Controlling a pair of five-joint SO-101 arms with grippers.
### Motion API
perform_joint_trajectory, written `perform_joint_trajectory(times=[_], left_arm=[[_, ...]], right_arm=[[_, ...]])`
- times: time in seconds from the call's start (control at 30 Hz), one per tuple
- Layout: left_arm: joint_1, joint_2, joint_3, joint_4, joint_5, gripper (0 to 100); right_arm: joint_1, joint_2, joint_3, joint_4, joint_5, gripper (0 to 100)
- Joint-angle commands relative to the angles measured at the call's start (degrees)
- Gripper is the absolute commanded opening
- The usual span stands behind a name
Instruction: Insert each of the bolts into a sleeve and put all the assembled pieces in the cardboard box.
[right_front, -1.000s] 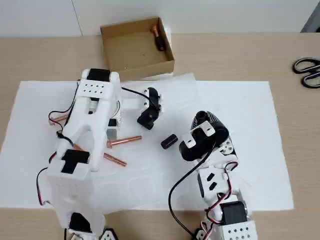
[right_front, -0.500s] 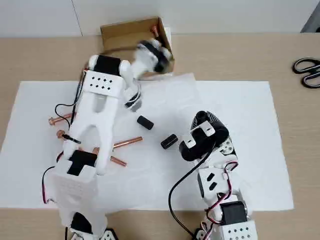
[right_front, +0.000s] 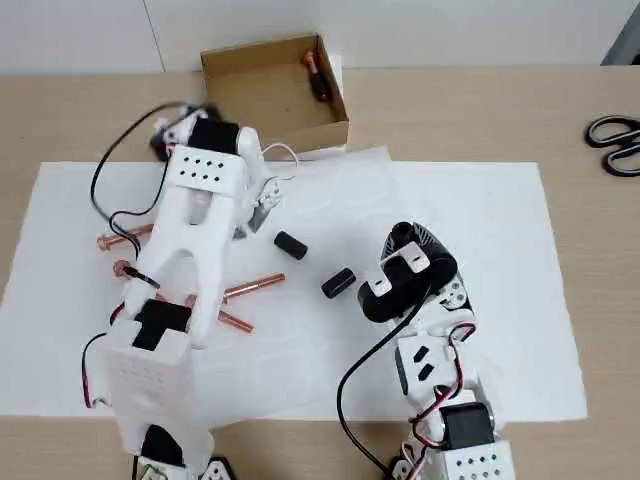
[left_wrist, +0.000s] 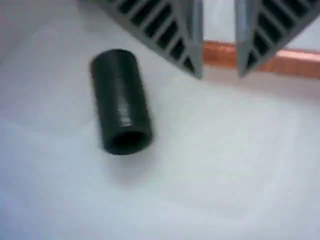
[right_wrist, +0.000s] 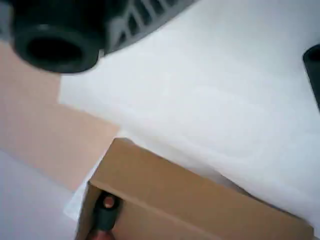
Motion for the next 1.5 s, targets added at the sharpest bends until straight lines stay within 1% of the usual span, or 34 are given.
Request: perform_joint_trajectory(times=[0.0,0.17,0.27,0.4,0.5,0.6,0.7,0.8,0.87,1.17,1.3,1.47], left_arm=[[-0.44,-0.62,2.24,1.23,6.15,4],[-0.79,-3.16,4.97,1.32,10.55,4],[-0.97,-8.35,7.69,1.23,14.24,4],[-2.37,-16.79,7.69,1.14,16.44,8],[-6.33,-21.10,7.78,0.18,19.25,10],[-13.19,-21.45,7.78,-2.37,20.92,12],[-19.16,-19.34,7.87,-7.21,20.57,13],[-22.07,-17.41,7.69,-10.64,19.87,14],[-22.42,-16.44,7.69,-10.99,20.31,15],[-21.36,-9.85,7.87,-11.34,31.38,15],[-21.63,-7.47,7.69,-11.08,33.49,15],[-22.24,-7.38,7.60,-12.04,33.49,15]], right_arm=[[-0.13,-0.92,0.26,0.13,0.18,0.3],[-0.13,-0.92,0.26,0.13,0.18,0.3],[-0.13,-0.92,0.26,0.13,0.18,0.3],[-0.13,-0.92,0.26,0.13,0.18,0.3],[-0.13,-0.92,0.26,0.13,0.18,0.3],[-0.13,-0.92,0.26,0.13,0.18,0.3],[-0.13,-0.92,0.26,0.13,0.18,0.3],[-0.13,-0.92,0.26,0.13,0.18,0.3],[-0.13,-0.92,0.26,0.13,0.18,0.3],[-0.13,-0.92,0.26,0.13,0.09,0.3],[-0.13,-0.92,0.26,0.13,0.09,0.3],[-0.22,-0.92,0.26,0.13,0.18,0.3]])
